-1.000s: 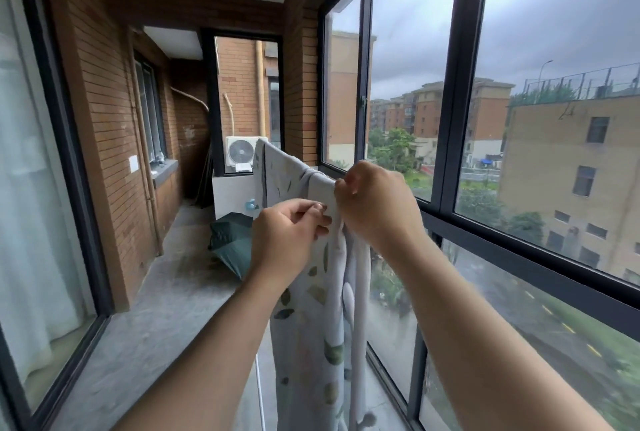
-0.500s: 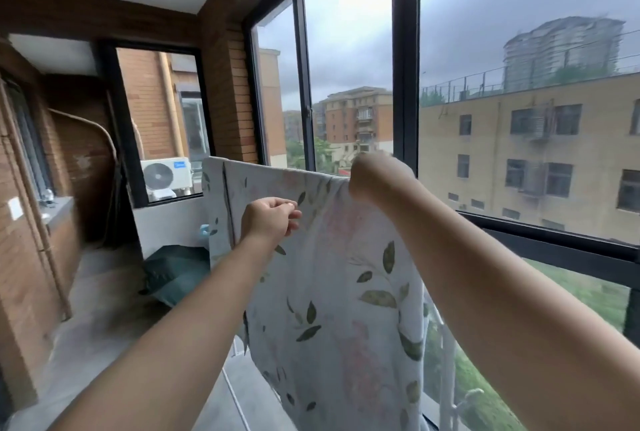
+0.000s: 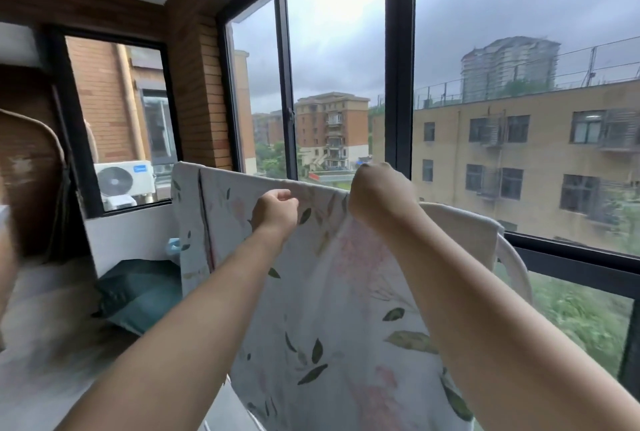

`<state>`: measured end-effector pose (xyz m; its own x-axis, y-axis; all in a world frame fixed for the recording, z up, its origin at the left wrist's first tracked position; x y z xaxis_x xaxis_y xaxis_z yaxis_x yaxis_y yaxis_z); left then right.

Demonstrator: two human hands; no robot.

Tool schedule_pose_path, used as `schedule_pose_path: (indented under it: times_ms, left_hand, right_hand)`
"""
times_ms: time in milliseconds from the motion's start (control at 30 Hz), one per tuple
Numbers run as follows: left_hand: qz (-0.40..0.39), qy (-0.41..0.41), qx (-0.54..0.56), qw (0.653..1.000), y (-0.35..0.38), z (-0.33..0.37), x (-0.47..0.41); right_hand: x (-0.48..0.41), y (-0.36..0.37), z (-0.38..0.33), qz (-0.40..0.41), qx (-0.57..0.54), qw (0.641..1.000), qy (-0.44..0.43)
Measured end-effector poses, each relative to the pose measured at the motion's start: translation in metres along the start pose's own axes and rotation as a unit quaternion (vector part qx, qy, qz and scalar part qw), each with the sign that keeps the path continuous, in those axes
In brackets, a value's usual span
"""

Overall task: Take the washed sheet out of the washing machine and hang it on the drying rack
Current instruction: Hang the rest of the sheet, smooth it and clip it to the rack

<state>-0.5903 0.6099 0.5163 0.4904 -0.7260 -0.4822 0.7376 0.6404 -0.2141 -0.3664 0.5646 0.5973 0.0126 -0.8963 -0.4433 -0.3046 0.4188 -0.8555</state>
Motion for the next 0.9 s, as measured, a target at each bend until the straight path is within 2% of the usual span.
schedule_pose_path:
  times_ms: [167, 367, 467, 633, 733, 800, 900]
  left_hand:
    - [-0.01, -0.04, -0.009, 0.999, 0.007, -0.035, -0.044]
    - [-0.005, -0.053, 0.04, 0.998, 0.017, -0.074, -0.085]
    - [-0.06, -0.035, 0.115, 0.991, 0.026, -0.079, -0.101]
    - [-0.136, -0.051, 0.234, 0.961, 0.037, -0.076, -0.123]
    - [-0.173, -0.101, 0.3, 0.933, 0.051, -0.082, -0.136]
    - [-0.18, -0.13, 0.338, 0.914, 0.055, -0.082, -0.142]
    - [-0.166, -0.129, 0.352, 0.912, 0.053, -0.087, -0.16]
  right_hand:
    - [-0.007, 0.01, 0.004, 0.042, 0.007, 0.997, 0.059]
    - [-0.001, 0.01, 0.007, 0.189, 0.049, 0.975, 0.103]
    - [0.006, 0.008, 0.004, 0.226, 0.086, 0.963, 0.122]
    - [0.009, 0.013, 0.004, 0.214, 0.124, 0.958, 0.143]
    - [0.009, 0.017, 0.007, 0.196, 0.139, 0.956, 0.17]
    - [0.007, 0.018, 0.01, 0.181, 0.154, 0.954, 0.184]
    - [0.004, 0.021, 0.01, 0.175, 0.177, 0.95, 0.19]
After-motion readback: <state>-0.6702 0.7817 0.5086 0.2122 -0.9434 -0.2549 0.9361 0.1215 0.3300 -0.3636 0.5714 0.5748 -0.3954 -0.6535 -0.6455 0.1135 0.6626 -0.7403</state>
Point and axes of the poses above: each hand's wrist, its own x-axis away from the middle knuckle, its own y-axis out of the palm, z = x × y, the point moved 10 cm from there along -x, towards the middle knuckle, and after that the axes turned 10 degrees about y, right-handed, at the moved point
